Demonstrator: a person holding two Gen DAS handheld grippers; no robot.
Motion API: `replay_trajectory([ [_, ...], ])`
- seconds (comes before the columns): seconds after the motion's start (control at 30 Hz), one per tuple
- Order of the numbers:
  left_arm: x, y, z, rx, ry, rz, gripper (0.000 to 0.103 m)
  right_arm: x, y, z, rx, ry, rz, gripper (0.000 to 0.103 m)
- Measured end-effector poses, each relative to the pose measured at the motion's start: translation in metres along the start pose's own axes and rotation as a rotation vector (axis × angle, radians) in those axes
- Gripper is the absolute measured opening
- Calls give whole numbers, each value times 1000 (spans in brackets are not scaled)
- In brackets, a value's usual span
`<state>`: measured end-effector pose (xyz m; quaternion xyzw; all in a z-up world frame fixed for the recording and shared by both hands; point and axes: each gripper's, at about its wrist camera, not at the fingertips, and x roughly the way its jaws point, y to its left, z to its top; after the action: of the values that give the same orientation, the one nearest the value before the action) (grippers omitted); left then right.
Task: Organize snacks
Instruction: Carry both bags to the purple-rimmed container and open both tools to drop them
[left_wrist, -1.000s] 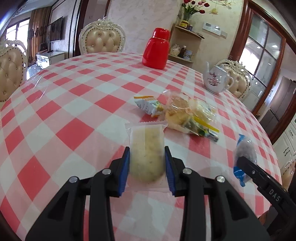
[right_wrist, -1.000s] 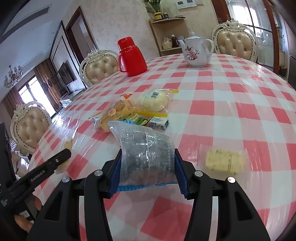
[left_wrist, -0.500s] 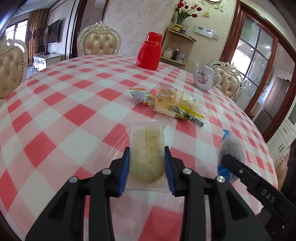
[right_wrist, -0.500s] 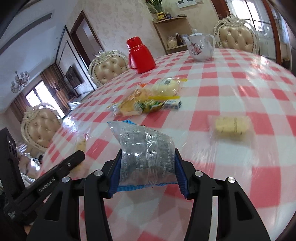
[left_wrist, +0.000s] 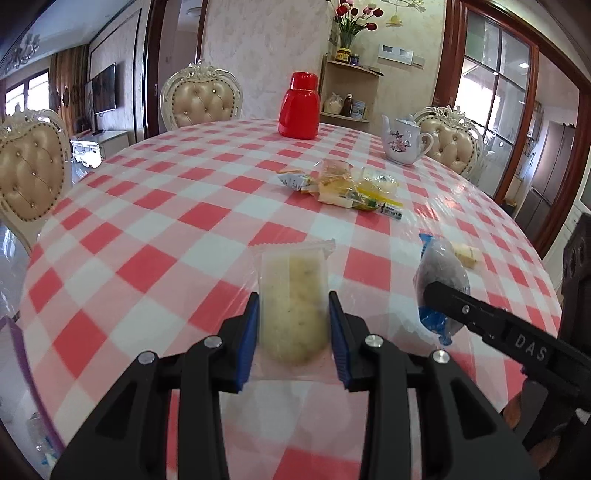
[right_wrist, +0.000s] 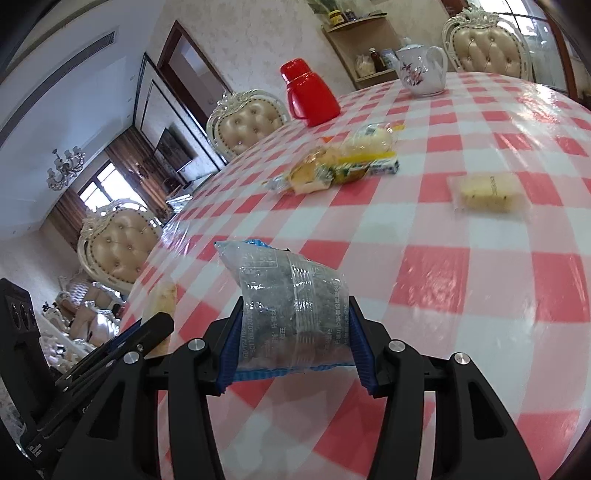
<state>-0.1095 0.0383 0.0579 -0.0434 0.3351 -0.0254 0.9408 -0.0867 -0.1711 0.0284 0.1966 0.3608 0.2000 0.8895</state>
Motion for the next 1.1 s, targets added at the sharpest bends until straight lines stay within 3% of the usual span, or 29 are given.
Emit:
replay_trajectory([
  [0.4, -45, 35, -32, 26, -6, 38, 36, -12, 66, -26, -145, 41, 90, 51],
  [0.9, -91, 147, -59, -79, 10, 125, 36, -3, 172, -78, -376, 136, 211, 51],
  [1.1, -114, 194, -61, -69, 17, 210, 36, 8, 225, -110, -498, 202, 265, 51],
])
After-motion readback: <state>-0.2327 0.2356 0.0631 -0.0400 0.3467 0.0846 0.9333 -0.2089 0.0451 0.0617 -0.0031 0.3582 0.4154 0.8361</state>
